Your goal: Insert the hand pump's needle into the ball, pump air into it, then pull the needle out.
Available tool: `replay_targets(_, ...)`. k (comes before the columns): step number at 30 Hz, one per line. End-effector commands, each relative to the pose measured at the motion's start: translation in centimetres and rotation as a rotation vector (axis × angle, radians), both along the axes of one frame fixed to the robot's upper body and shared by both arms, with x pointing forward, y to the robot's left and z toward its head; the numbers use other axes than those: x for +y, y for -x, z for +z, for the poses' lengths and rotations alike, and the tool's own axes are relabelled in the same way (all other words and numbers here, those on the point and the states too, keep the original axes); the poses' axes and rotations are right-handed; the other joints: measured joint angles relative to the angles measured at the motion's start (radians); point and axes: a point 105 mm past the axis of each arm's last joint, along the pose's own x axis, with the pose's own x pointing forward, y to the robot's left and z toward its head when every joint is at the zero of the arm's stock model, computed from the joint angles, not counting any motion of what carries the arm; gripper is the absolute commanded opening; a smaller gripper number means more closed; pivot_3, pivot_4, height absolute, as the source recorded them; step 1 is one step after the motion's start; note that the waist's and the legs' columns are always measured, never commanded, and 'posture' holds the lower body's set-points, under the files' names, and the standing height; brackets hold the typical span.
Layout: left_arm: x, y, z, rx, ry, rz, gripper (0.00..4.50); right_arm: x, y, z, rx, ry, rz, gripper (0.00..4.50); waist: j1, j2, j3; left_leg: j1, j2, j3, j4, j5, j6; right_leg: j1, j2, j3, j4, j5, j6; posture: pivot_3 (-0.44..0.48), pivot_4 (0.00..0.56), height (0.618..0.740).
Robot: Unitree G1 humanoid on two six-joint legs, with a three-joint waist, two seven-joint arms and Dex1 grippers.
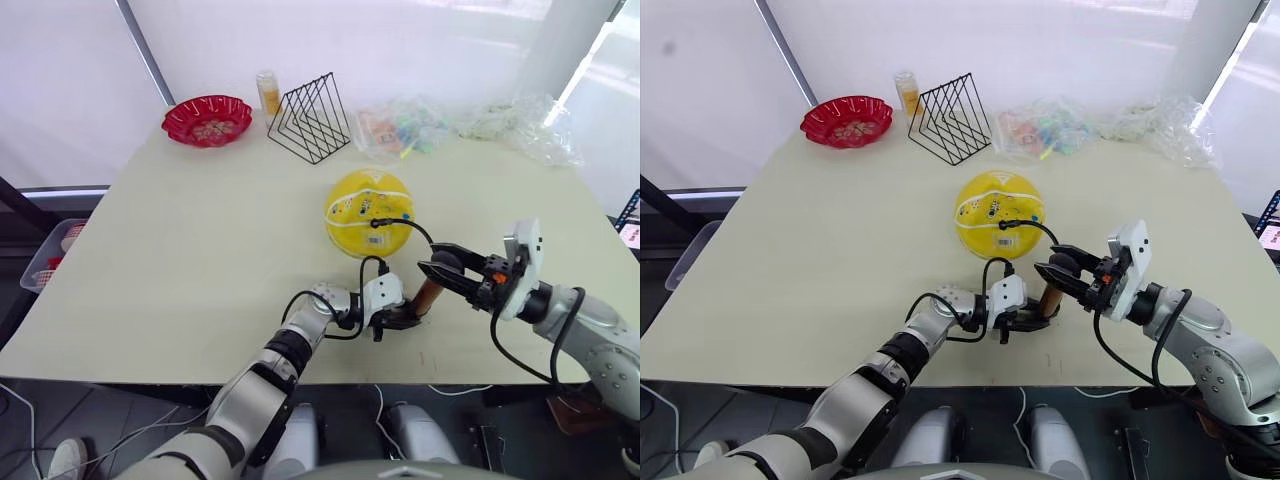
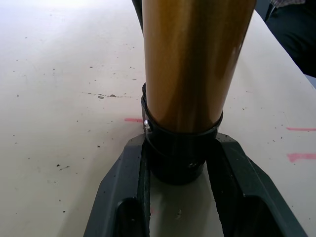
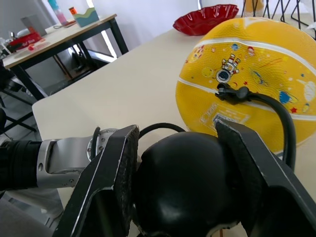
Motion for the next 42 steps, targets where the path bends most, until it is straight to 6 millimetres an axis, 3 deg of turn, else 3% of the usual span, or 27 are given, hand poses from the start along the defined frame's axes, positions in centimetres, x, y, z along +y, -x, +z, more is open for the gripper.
replay_targets(1, 0.4, 1.1, -1.9, 0.058, -0.061, -0.015, 1.12, 0.2, 0.4, -1.2, 0.059, 0.011, 0.018, 1.97, 0.0, 0.0, 0.0, 0.0, 0.0, 0.0, 0.0, 0.0, 0.0, 0.0, 0.0, 0.0, 0.0, 0.0, 0.0, 0.0, 0.15, 0.735)
replay_targets(7, 0.6, 1.2, -1.9, 0.094, -0.053, -0.017, 1.12, -2.6, -0.3, 5.4, -0.088, -0.024, -0.021, 1.97, 0.0, 0.001, 0.001, -0.001, 0.0, 0.0, 0.0, 0.0, 0.0, 0.0, 0.0, 0.0, 0.0, 0.0, 0.0, 0.0, 0.15, 0.735)
replay_targets(15, 0.6, 1.7, -1.8, 0.098, -0.056, -0.061, 1.12, -4.6, 0.1, 11.7, -0.158, -0.034, -0.029, 1.97, 0.0, 0.003, 0.002, -0.002, 0.0, 0.0, -0.001, 0.0, 0.0, -0.001, -0.001, -0.001, -0.001, 0.0, 0.0, 0.0, 0.15, 0.735)
replay_targets(22, 0.6, 1.9, -1.8, 0.09, -0.054, -0.079, 1.12, -5.6, 0.5, 15.9, -0.197, -0.051, -0.049, 1.97, 0.0, 0.003, 0.002, -0.002, 0.0, 0.0, 0.0, 0.0, 0.0, -0.001, -0.001, 0.0, -0.001, 0.0, 0.0, 0.0, 0.15, 0.735)
replay_targets(25, 0.7, 2.0, -1.8, 0.087, -0.056, -0.084, 1.12, -5.6, 0.4, 16.4, -0.192, -0.055, -0.053, 1.97, 0.0, 0.003, 0.003, -0.003, 0.0, 0.0, -0.001, 0.0, 0.0, -0.002, -0.001, 0.0, -0.001, 0.0, 0.0, 0.0, 0.15, 0.735)
replay_targets(28, 0.6, 2.2, -1.9, 0.103, -0.053, -0.085, 1.12, -5.2, 0.2, 14.9, -0.146, -0.025, -0.042, 1.97, 0.0, 0.003, 0.003, -0.004, 0.0, 0.001, -0.001, 0.0, 0.0, -0.002, -0.001, 0.001, -0.001, 0.0, 0.0, 0.0, 0.15, 0.735)
replay_targets(30, 0.6, 2.3, -1.9, 0.111, -0.051, -0.09, 1.12, -4.4, 0.0, 12.4, -0.082, 0.007, -0.024, 1.97, 0.0, 0.003, 0.003, -0.004, 0.0, 0.0, -0.001, 0.0, 0.0, -0.002, -0.001, 0.0, -0.001, 0.0, 0.0, 0.0, 0.15, 0.735)
replay_targets(33, 0.6, 2.4, -1.9, 0.114, -0.05, -0.092, 1.12, -3.7, -0.1, 10.3, -0.027, 0.018, -0.014, 1.97, 0.0, 0.002, 0.002, -0.003, 0.0, 0.0, -0.001, 0.0, 0.0, -0.001, -0.001, 0.0, -0.001, 0.0, 0.0, 0.0, 0.15, 0.735)
replay_targets(37, 0.6, 2.2, -1.9, 0.11, -0.052, -0.089, 1.12, -1.9, -0.2, 4.6, 0.098, 0.04, 0.012, 1.97, -0.001, 0.0, 0.0, -0.001, 0.0, -0.001, -0.001, 0.0, 0.0, 0.0, 0.0, 0.0, 0.0, 0.0, 0.0, 0.0, 0.15, 0.735)
replay_targets(42, 0.7, 2.0, -2.1, 0.103, -0.063, -0.078, 1.12, -0.8, 0.3, 0.2, 0.116, 0.079, 0.023, 1.97, 0.0, 0.0, -0.001, -0.001, 0.0, 0.0, 0.0, 0.0, 0.0, 0.0, 0.0, 0.0, 0.0, 0.0, 0.0, 0.0, 0.15, 0.735)
